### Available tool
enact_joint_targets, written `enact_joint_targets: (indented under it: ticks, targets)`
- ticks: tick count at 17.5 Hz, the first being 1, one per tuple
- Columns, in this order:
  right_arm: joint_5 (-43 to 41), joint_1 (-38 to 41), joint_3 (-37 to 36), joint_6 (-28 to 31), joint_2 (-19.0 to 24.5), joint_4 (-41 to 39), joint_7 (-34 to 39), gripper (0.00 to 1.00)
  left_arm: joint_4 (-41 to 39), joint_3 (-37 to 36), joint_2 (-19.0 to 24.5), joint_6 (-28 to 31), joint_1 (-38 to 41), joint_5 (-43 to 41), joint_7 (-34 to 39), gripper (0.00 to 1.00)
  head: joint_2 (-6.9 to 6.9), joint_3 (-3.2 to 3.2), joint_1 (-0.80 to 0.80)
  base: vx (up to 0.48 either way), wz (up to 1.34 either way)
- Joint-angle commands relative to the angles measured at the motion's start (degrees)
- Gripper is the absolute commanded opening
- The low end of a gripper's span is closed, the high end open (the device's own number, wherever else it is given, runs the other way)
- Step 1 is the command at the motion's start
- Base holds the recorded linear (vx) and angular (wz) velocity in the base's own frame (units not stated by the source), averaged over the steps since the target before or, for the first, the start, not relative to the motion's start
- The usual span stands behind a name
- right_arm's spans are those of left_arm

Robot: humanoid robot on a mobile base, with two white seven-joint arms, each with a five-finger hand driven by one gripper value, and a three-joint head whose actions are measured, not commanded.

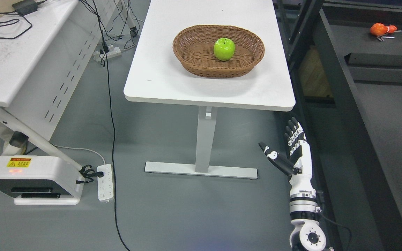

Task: Place green apple on left shelf middle layer
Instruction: 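Raise the right hand toward the wicker basket on the table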

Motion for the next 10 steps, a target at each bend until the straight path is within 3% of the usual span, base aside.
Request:
enact_joint_targets:
  ticks: [1, 7, 8, 10]
  targets:
    - [-1.2, 0.0, 0.1, 0.0, -1.0, 0.1, 0.3, 1.00, 0.0, 0.1, 1.0, 0.0, 0.0, 0.0, 0.0, 1.00, 0.00, 0.00, 0.00, 0.072, 0.03]
    - [0.7, -0.8, 0.2, 0.1, -1.0, 2.0, 0.7, 1.00, 0.0, 0.1, 1.0, 0.0, 0.0, 0.0, 0.0, 1.00, 0.00, 0.00, 0.00, 0.047, 0.01]
    - [5.2, -1.4, 0.3, 0.1, -1.0, 2.0, 0.7, 1.00, 0.0, 0.1, 1.0, 0.0, 0.0, 0.0, 0.0, 1.00, 0.00, 0.00, 0.00, 0.000, 0.00]
    - [38.3, -5.7, 0.9, 0.2, -4.6, 2.1, -1.1, 1.00, 0.0, 0.1, 1.0, 0.0, 0.0, 0.0, 0.0, 1.00, 0.00, 0.00, 0.00, 0.000, 0.00]
